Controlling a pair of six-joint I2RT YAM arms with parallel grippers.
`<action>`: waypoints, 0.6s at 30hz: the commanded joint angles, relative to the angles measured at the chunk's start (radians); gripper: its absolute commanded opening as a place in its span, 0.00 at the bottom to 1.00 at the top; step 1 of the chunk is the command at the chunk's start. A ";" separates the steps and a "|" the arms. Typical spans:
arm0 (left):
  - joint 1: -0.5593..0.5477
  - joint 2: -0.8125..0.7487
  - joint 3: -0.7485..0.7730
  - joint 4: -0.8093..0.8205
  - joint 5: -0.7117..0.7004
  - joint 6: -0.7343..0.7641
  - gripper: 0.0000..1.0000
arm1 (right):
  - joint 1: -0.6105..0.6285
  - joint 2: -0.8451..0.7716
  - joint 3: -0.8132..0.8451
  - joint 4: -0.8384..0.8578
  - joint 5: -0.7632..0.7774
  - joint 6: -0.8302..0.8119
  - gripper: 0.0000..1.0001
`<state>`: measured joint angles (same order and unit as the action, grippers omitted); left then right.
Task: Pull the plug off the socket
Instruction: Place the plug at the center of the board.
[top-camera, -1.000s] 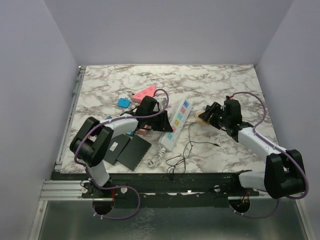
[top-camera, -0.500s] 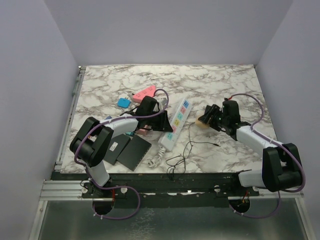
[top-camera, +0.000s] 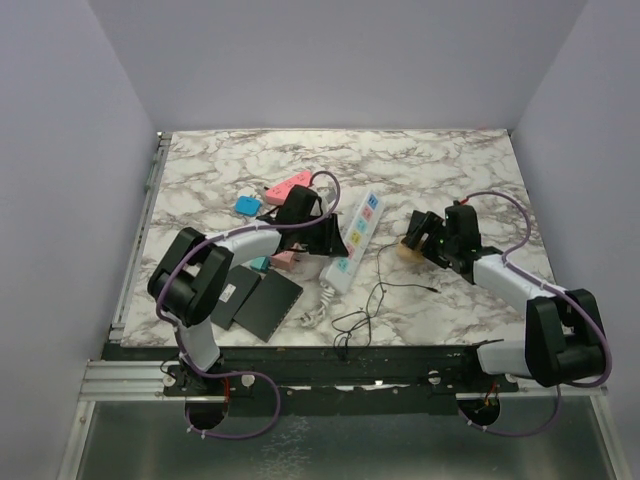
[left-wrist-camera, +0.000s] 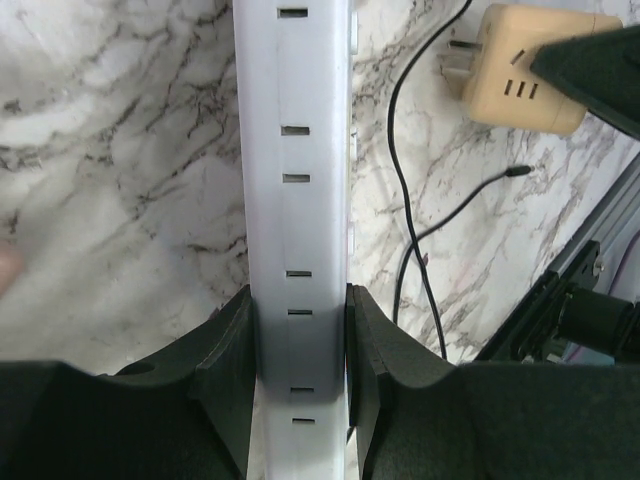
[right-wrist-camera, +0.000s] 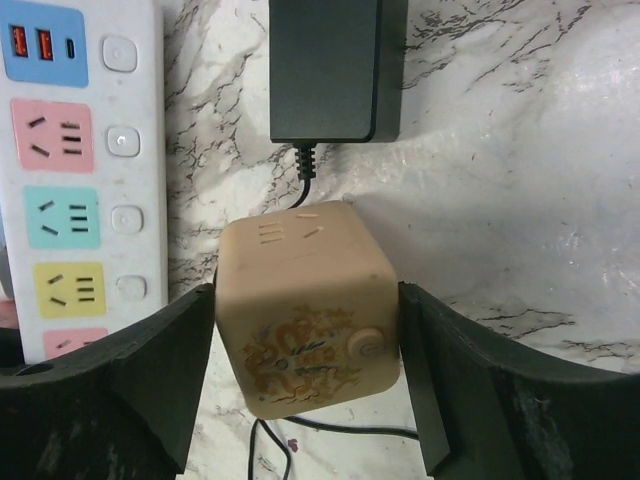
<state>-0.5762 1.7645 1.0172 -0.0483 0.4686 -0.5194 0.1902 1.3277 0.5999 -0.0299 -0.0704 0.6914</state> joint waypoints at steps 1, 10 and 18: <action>0.012 0.081 0.050 -0.058 -0.159 0.039 0.03 | -0.005 -0.042 -0.011 -0.021 0.067 -0.008 0.79; 0.014 0.129 0.103 -0.076 -0.215 0.055 0.42 | -0.005 -0.091 -0.006 -0.052 0.179 -0.042 0.87; 0.016 0.117 0.134 -0.117 -0.304 0.104 0.73 | -0.005 -0.130 0.003 -0.073 0.285 -0.073 0.89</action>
<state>-0.5632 1.8763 1.1343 -0.0986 0.2794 -0.4683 0.1894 1.2247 0.5980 -0.0715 0.1211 0.6533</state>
